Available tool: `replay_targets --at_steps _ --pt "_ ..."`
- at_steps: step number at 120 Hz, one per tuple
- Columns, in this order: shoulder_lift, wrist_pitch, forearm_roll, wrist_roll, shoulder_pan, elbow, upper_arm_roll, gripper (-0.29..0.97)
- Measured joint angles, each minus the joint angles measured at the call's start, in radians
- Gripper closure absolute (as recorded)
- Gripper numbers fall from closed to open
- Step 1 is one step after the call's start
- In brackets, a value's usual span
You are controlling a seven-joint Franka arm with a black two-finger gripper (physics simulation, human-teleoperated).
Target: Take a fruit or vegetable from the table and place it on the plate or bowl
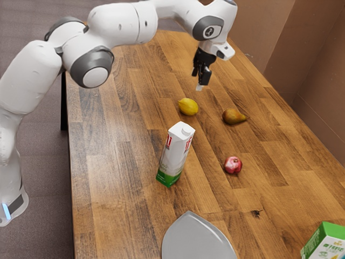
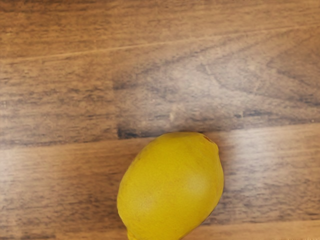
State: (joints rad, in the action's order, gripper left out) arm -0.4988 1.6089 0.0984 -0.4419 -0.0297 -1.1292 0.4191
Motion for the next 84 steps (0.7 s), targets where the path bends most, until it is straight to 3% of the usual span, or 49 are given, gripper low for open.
replay_targets --at_steps 38,59,84 --pt "0.003 -0.017 -0.002 -0.228 0.003 -0.007 0.003 0.00" --pt "0.110 0.013 -0.033 -0.330 -0.003 -0.204 0.002 0.00" --pt "0.096 0.051 -0.046 -0.417 -0.006 -0.231 -0.003 0.00"
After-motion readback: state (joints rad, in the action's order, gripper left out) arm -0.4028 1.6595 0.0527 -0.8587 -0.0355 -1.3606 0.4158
